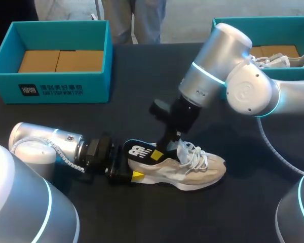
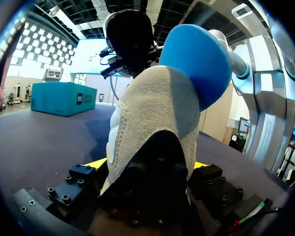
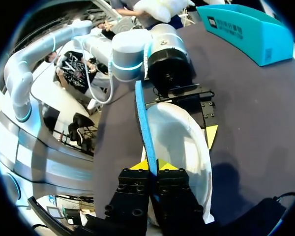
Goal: Take the shoe out of the shoebox, open the shoe tongue, remove and reinsert the insole, then place the shoe into the shoebox
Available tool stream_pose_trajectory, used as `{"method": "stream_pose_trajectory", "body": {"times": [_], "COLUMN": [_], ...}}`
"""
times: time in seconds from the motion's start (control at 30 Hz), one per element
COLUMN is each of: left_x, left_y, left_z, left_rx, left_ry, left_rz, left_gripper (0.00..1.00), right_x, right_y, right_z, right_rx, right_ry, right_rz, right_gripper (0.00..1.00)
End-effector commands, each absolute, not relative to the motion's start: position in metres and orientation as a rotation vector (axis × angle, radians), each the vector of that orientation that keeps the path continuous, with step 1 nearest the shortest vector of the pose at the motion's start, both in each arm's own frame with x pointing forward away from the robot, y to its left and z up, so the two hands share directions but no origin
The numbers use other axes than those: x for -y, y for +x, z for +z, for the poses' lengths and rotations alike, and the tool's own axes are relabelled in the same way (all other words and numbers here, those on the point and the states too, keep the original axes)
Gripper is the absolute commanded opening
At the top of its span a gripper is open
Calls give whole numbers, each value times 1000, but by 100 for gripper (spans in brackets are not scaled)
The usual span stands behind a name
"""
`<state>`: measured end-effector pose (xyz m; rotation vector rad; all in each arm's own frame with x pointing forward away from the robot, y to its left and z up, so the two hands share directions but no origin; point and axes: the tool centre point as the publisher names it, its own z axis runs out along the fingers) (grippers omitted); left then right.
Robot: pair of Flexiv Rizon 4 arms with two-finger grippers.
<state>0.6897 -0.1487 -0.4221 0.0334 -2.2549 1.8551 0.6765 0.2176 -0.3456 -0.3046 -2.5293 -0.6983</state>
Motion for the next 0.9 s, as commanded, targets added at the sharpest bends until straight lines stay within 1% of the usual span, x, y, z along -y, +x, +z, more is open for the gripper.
{"method": "stream_pose_trajectory", "body": {"times": [0.03, 0.27, 0.47, 0.67, 0.9], "left_x": [149, 149, 149, 149, 149], "left_y": [691, 691, 691, 691, 691], "left_z": [-426, -426, -426, -426, -426], "left_rx": [2256, 2256, 2256, 2256, 2256], "left_ry": [36, 36, 36, 36, 36], "left_rz": [1855, 1855, 1855, 1855, 1855], "left_gripper": [0, 0, 0, 0, 0], "right_x": [-222, -228, -230, -226, -226], "right_y": [676, 679, 687, 694, 694], "right_z": [-340, -316, -295, -270, -270], "right_rx": [2546, 2588, 2593, 2534, 2534], "right_ry": [-283, -193, -122, 41, 41], "right_rz": [-697, -746, -863, -1119, -1119], "right_gripper": [0, 0, 0, 0, 0]}}
